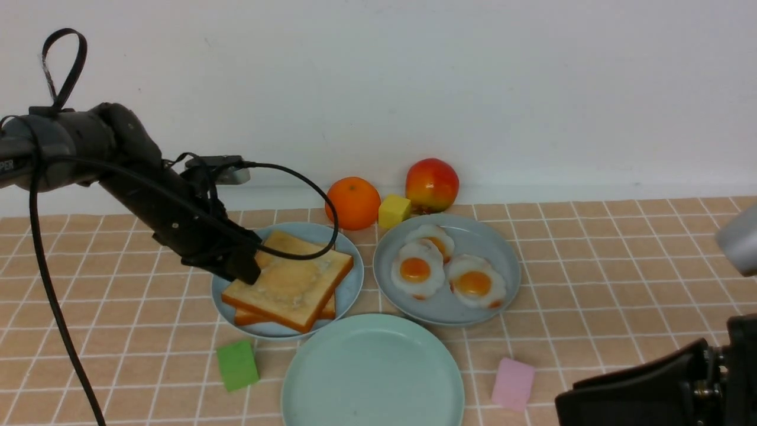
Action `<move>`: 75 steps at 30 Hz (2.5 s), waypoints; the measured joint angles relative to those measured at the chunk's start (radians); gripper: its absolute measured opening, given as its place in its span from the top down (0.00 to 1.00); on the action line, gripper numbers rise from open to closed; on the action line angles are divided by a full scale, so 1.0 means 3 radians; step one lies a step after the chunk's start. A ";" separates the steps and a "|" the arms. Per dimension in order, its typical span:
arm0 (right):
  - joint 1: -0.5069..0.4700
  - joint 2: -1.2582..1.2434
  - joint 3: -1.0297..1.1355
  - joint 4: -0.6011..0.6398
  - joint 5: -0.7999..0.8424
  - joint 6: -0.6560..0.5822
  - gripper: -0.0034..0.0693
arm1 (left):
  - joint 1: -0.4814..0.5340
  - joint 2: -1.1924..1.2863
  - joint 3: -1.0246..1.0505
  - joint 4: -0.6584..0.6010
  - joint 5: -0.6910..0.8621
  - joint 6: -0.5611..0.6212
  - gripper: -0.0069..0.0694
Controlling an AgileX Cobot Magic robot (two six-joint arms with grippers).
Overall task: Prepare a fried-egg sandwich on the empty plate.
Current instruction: Use the left arm to grab a slice of bread, then use the left arm to put a slice of bread into the empty plate in the middle, then use the right arm to grab a fried egg
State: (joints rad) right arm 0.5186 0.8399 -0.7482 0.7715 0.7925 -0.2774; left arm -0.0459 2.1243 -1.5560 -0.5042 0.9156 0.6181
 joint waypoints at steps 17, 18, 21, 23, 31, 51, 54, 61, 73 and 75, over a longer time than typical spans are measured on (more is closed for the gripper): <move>0.0000 0.0000 0.0000 0.0016 0.0032 -0.0003 0.62 | 0.0000 -0.0882 -0.0216 -0.0351 0.0949 -0.0099 0.91; 0.0000 0.0000 0.0000 0.0028 0.0032 -0.0003 0.62 | 0.0000 -0.0976 -0.0216 -0.0379 0.0975 -0.0115 0.91; 0.0000 0.0000 -0.0006 0.0063 0.0032 -0.0003 0.62 | 0.0000 -0.1262 -0.0114 -0.0483 0.0992 -0.0291 0.91; 0.0000 0.0000 -0.0007 0.0070 0.0032 -0.0003 0.62 | 0.0000 -0.1408 0.0009 -0.0514 0.1004 -0.0454 0.91; 0.0000 0.0000 -0.0007 0.0056 0.0022 -0.0003 0.62 | -0.0092 -0.1864 0.1079 -0.0673 0.0975 -0.0862 0.91; 0.0000 0.0000 -0.0007 -0.0165 -0.0061 -0.0003 0.62 | -0.1059 -0.1426 0.1918 -0.0506 -0.0672 -0.1645 0.73; 0.0000 0.0000 -0.0007 -0.0212 -0.0099 0.0016 0.62 | -0.1059 -0.1426 0.1918 -0.0487 -0.0683 -0.1766 0.59; 0.0000 0.0071 -0.0150 -0.0465 -0.0265 0.0063 0.56 | -0.1030 -0.1438 0.1534 -0.0296 -0.0235 -0.1842 0.27; 0.0000 0.1292 -0.1244 -0.1509 -0.0028 0.0953 0.49 | -0.0933 -0.2188 0.0555 -0.0101 0.0976 -0.1468 0.30; 0.0000 0.1778 -0.1676 -0.1765 0.0161 0.1198 0.49 | -0.0933 -0.2499 0.0672 -0.0081 0.1022 -0.1329 0.38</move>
State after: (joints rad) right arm 0.5186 1.3734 -1.2510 0.2420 0.8408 0.0821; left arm -0.3260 1.3746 -1.3543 -0.5284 1.2221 0.2195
